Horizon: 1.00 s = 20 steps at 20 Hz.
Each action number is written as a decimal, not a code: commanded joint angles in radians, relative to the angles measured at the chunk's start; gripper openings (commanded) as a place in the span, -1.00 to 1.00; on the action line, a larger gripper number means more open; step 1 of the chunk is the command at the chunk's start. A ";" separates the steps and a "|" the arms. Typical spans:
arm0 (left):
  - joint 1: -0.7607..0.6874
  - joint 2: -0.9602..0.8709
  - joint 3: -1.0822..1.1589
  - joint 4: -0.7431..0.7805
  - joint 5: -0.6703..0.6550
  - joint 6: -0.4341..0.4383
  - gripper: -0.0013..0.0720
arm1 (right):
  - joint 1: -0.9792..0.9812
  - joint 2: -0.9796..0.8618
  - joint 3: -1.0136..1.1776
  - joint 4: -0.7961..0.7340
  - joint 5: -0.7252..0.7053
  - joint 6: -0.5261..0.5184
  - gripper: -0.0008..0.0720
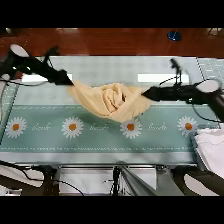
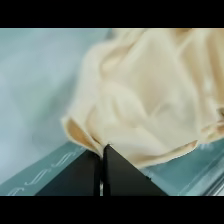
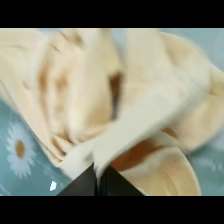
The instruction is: Fold the shirts.
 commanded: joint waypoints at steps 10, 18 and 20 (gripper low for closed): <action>0.012 0.733 0.288 0.021 0.322 -0.055 -0.88 | -0.245 0.381 0.617 0.000 0.053 0.216 -0.90; 0.013 1.037 0.288 0.285 0.217 -0.200 -0.88 | -0.246 0.383 0.938 -0.228 0.258 0.422 -0.90; 0.013 1.064 0.288 0.302 0.135 -0.248 -0.88 | -0.246 0.383 0.980 -0.287 0.355 0.467 -0.90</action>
